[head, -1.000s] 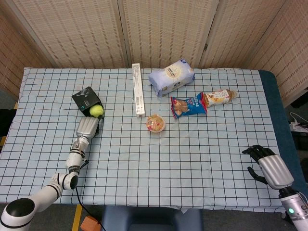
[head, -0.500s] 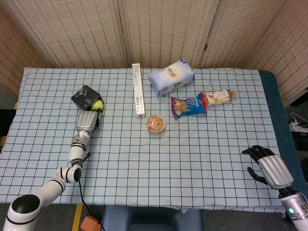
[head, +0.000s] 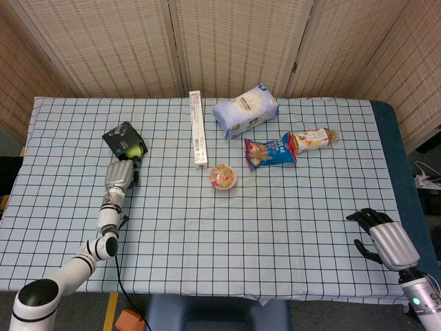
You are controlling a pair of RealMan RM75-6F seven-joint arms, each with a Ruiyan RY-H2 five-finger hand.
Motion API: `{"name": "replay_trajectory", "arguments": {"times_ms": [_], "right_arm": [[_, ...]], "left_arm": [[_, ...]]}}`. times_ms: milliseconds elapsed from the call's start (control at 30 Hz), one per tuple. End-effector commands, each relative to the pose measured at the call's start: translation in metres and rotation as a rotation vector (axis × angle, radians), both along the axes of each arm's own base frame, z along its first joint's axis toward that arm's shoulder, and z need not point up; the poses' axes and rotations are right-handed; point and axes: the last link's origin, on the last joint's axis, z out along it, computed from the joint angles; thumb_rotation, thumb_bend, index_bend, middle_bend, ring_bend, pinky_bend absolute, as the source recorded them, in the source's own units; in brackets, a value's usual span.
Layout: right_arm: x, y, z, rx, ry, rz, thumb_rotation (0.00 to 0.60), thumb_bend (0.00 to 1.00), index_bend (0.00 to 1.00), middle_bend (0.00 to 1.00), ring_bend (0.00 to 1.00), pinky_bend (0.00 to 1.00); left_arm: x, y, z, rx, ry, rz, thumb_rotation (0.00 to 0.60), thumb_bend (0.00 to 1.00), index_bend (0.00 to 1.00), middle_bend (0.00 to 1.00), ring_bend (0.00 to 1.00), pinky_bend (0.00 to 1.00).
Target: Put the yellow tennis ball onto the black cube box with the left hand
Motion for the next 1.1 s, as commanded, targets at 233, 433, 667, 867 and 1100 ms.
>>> {"name": "replay_trajectory", "arguments": {"times_ms": [233, 433, 667, 867, 1100], "right_arm": [[-0.001, 0.000, -0.001, 0.005, 0.006, -0.002, 0.600, 0.32, 0.27, 0.27, 0.16, 0.28], [-0.001, 0.000, -0.002, 0.006, 0.005, -0.001, 0.600, 0.32, 0.27, 0.27, 0.17, 0.28], [-0.001, 0.000, -0.001, 0.006, 0.003, 0.000, 0.600, 0.32, 0.27, 0.27, 0.16, 0.28], [0.000, 0.000, -0.001, 0.006, 0.002, 0.001, 0.600, 0.32, 0.27, 0.27, 0.16, 0.28], [0.000, 0.001, -0.001, 0.008, 0.002, 0.005, 0.600, 0.32, 0.27, 0.27, 0.16, 0.28]], "left_arm": [[-0.003, -0.001, 0.001, -0.011, 0.010, 0.001, 0.600, 0.60, 0.15, 0.18, 0.11, 0.28], [-0.004, -0.002, 0.002, -0.012, 0.019, -0.006, 0.600, 0.60, 0.14, 0.17, 0.10, 0.27], [-0.001, -0.001, 0.004, -0.012, 0.033, -0.022, 0.600, 0.60, 0.14, 0.17, 0.10, 0.27], [0.001, -0.002, 0.008, -0.013, 0.048, -0.052, 0.600, 0.59, 0.16, 0.19, 0.10, 0.27], [-0.001, -0.007, 0.013, -0.017, 0.058, -0.075, 0.600, 0.59, 0.18, 0.21, 0.11, 0.27]]}}
